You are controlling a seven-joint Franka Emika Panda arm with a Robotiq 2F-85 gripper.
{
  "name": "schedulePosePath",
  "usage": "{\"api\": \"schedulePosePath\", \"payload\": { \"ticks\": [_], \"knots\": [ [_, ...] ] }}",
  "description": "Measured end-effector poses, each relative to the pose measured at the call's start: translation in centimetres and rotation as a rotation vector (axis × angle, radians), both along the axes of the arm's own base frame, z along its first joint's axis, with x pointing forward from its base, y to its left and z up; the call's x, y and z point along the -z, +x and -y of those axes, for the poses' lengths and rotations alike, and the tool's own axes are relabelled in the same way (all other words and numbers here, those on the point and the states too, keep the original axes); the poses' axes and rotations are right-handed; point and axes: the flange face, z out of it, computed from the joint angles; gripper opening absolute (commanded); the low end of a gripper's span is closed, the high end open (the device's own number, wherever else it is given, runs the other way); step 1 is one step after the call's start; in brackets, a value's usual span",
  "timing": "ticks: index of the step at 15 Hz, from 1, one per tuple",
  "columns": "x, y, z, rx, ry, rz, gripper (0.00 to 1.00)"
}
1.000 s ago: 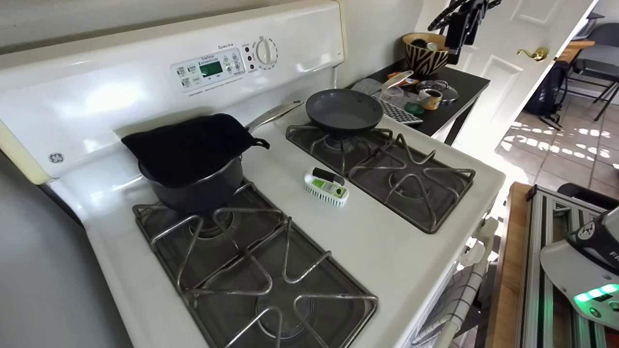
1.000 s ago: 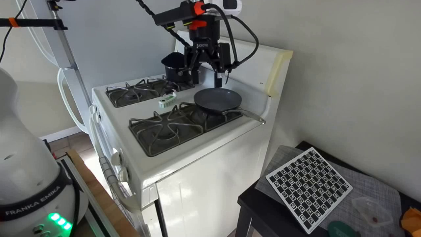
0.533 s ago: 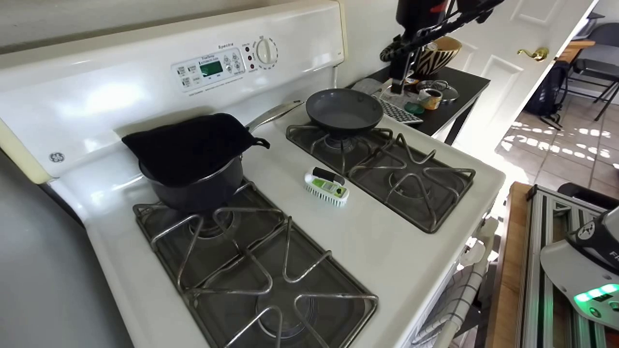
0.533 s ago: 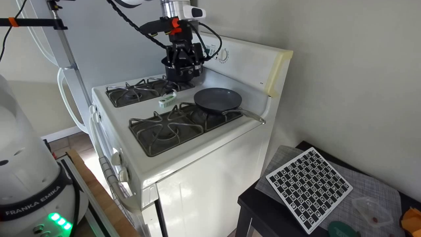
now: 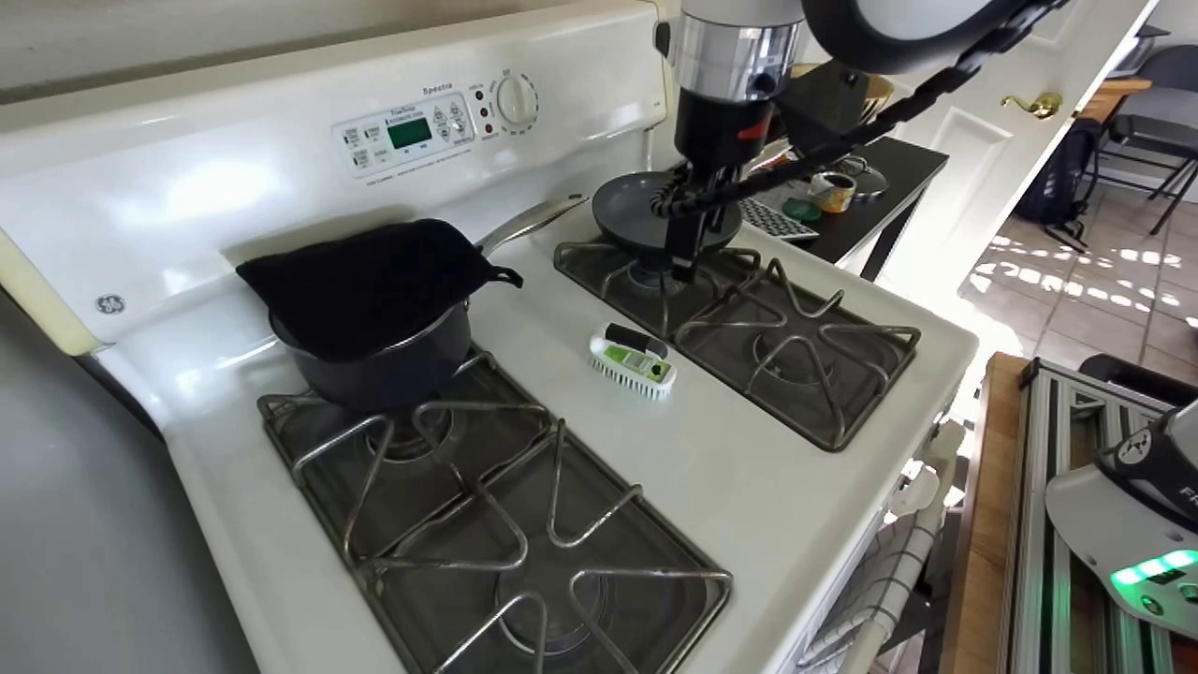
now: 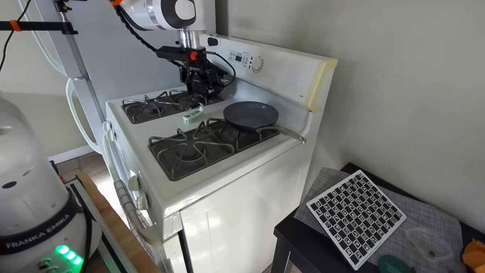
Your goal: Use the brush to clean the top of the stove
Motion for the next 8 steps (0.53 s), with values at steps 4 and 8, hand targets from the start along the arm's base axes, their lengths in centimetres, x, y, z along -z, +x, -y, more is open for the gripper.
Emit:
{"api": "schedulePosePath", "payload": {
  "ticks": [4,8],
  "knots": [
    [0.19,0.33,-0.19,-0.004,0.002,-0.003,1.0],
    [0.33,0.15,-1.17,-0.015,0.013,-0.005,1.0]
  ]
}}
